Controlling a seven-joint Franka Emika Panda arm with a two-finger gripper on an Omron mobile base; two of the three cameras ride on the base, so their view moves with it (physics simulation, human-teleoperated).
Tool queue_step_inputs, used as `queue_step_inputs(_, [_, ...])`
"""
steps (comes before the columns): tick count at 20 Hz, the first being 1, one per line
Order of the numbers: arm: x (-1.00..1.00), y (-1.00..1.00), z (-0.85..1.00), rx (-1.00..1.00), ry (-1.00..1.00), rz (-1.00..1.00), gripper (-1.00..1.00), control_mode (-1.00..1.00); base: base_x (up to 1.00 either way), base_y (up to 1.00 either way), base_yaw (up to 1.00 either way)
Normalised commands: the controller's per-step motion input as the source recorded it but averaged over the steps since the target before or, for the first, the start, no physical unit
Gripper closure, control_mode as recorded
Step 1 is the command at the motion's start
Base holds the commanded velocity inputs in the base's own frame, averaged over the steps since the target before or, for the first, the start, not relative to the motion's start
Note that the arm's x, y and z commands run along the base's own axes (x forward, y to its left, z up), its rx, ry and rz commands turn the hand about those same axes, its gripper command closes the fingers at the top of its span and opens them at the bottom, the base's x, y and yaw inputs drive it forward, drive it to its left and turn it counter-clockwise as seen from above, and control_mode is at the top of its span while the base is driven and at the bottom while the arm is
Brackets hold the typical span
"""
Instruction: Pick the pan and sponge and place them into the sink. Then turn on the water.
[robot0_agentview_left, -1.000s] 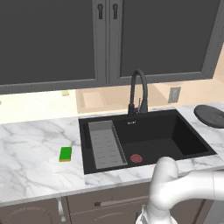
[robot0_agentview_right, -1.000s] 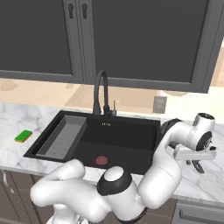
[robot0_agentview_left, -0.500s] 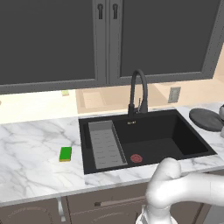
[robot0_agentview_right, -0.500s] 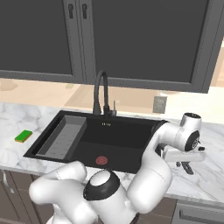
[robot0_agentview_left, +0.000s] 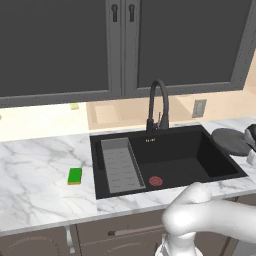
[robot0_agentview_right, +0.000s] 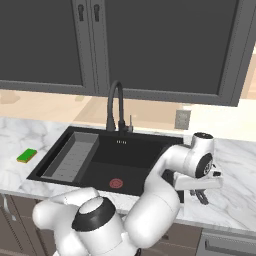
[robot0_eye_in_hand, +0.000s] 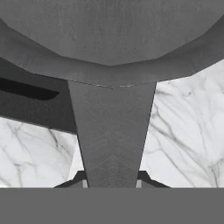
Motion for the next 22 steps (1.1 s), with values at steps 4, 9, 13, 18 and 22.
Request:
queue_step_inputs(4, [-0.20,0.32,0.00,-0.02,0.00,0.00,1.00,-1.00,0.00,0.00,0.00])
queue_step_inputs(9, [-0.05,0.28,0.01,-0.03,0.00,0.00,1.00,-1.00,0.00,0.00,0.00])
queue_step_inputs(13, [0.00,0.24,0.02,-0.04,0.00,0.00,1.00,-1.00,0.00,0.00,0.00])
queue_step_inputs(18, [0.03,0.17,0.02,-0.03,0.00,0.00,1.00,-1.00,0.00,0.00,0.00])
queue_step_inputs(22, [0.07,0.11,0.01,-0.03,0.00,0.00,1.00,-1.00,0.00,0.00,0.00])
